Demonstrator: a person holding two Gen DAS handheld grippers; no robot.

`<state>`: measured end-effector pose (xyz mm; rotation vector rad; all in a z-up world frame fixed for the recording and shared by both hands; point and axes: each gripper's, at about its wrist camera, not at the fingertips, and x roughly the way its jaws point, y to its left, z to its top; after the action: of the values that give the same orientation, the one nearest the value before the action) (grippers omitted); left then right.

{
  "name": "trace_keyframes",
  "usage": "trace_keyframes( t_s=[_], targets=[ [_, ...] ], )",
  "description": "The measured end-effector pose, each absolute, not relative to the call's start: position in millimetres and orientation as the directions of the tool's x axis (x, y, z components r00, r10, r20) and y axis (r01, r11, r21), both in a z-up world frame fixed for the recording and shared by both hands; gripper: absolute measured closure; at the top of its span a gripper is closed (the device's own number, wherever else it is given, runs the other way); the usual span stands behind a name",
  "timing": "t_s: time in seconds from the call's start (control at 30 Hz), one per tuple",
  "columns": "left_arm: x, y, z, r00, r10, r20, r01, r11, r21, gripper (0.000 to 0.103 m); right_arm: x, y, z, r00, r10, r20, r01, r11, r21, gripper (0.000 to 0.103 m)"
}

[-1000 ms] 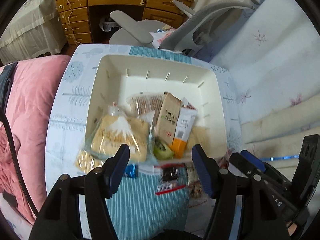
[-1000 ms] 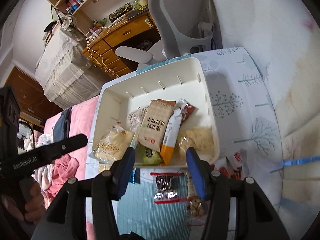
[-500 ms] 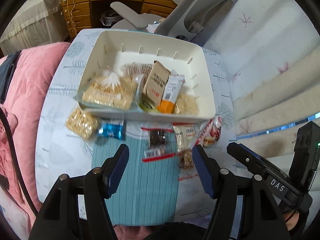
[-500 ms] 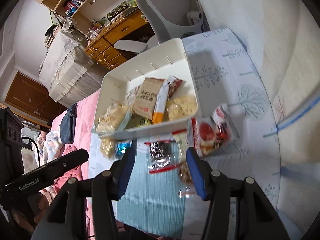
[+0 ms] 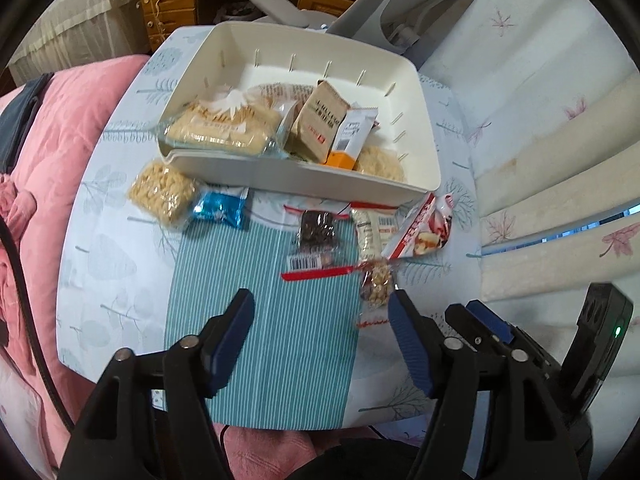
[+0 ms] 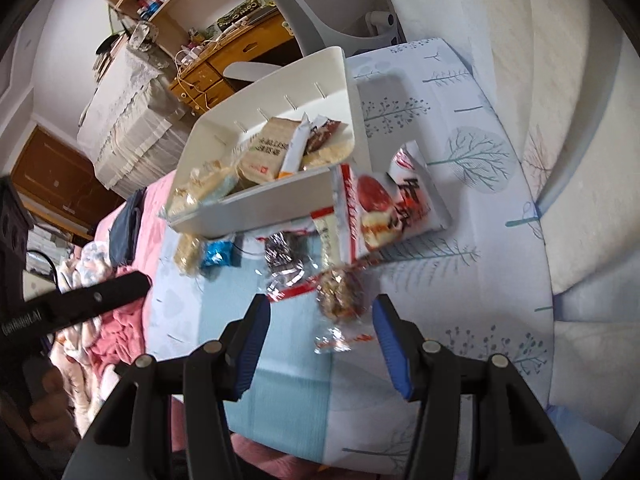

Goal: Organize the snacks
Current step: 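Withdraw both tools from the tray toward the remaining snacks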

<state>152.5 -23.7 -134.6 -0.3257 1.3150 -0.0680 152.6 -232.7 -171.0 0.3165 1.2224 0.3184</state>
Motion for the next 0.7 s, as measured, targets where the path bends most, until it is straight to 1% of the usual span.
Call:
trace_keyframes(
  t_s=[0.03,0.13,0.23,0.27,0.5,0.7],
  targets=[
    [151.7,-23.9,-137.6,0.253,-0.236,-0.938,-0.141,0.95,-0.277,0.03,149.3,-233.3,-174.2,0.313,0.402,-0.861,-0.081,0.914,0.397,0.049],
    [152.3,-25.7,-145.4,0.237,-0.234,-0.943,-0.145,0.951,-0.273,0.028,143.2,-235.0,-181.8,0.329,0.402,-0.854,-0.111,0.915,0.388,0.049],
    [154.8,-27.7,-152.2,0.221,-0.212,-0.952,-0.143,0.959,-0.246,0.02,138.0,-233.6,-191.2,0.343,0.398,-0.851,-0.148,0.917,0.37,0.049],
    [156.5,-29.0,-155.5,0.217,-0.207,-0.954,-0.137,0.961,-0.24,0.019,136.7,-232.9,-193.1,0.346,0.399,-0.849,-0.158,0.917,0.366,0.049],
    [176.6,-38.5,-180.3,0.179,-0.199,-0.963,-0.115,0.968,-0.222,0.019,127.9,-216.9,-203.2,0.388,0.364,-0.847,-0.274,0.923,0.271,0.049],
    [195.0,-43.8,-205.3,0.146,-0.198,-0.969,-0.119,0.969,-0.215,0.019,124.5,-198.2,-214.2,0.367,0.348,-0.863,-0.357,0.909,0.214,0.049]
  ],
)
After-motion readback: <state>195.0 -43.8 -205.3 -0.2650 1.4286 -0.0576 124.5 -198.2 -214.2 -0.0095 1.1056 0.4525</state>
